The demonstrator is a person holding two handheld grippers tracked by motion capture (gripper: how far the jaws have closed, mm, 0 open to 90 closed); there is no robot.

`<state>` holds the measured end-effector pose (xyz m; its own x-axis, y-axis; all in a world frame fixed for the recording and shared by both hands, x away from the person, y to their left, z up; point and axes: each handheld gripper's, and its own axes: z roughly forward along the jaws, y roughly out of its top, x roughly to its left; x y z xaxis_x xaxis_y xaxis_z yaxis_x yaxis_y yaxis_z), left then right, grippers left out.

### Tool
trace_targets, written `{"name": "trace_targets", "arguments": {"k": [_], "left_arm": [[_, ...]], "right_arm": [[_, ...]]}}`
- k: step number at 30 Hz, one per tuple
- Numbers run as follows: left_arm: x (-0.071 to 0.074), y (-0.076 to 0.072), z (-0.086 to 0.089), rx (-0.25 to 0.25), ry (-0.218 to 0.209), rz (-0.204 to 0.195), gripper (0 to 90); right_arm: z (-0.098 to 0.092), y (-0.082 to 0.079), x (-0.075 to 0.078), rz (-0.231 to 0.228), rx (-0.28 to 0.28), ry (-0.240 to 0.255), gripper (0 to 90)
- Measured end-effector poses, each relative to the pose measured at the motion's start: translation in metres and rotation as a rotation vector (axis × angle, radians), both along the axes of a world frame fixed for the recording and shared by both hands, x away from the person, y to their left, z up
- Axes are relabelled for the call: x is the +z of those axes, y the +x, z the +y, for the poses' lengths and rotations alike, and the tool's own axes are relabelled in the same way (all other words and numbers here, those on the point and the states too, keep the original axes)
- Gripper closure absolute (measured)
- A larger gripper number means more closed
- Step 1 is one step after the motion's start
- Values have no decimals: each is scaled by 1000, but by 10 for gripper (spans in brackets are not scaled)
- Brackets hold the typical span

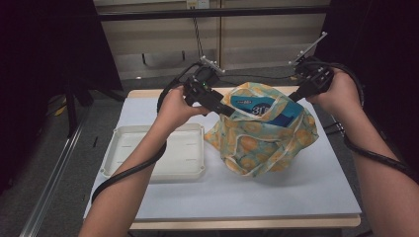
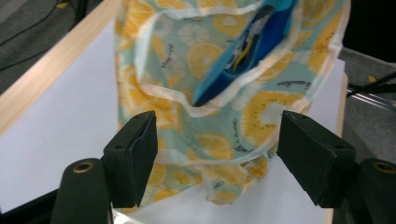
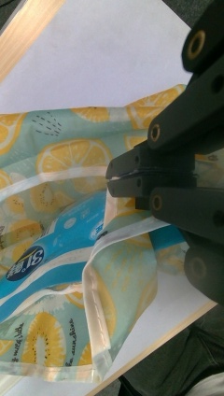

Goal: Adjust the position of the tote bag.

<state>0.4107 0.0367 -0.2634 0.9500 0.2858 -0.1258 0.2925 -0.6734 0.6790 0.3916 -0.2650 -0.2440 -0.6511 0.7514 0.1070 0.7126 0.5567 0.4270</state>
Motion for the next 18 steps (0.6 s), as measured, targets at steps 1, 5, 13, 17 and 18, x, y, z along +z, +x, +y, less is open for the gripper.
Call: {"name": "trace_targets", "arguments": {"k": [1,5,13,17,18], "left_arm": [[-1,-1,0,-6,-8,0,287],[-3,-6,-2,-24,0,-12,295],[-16,-12,-13,-63,21,-35,311],[-19,-11,-16,-62,30,-37,377],[-20,-11,-16,-59,30,-36,408]], "right_arm": [[0,0,0,0,1,0,895],[-1,0,1,4,-6,-3,895],[-2,0,-1,7,-5,3,895],[-3,-1,-1,10,-9,5,895],[-3,-1,-1,11,-11,4,895]]}}
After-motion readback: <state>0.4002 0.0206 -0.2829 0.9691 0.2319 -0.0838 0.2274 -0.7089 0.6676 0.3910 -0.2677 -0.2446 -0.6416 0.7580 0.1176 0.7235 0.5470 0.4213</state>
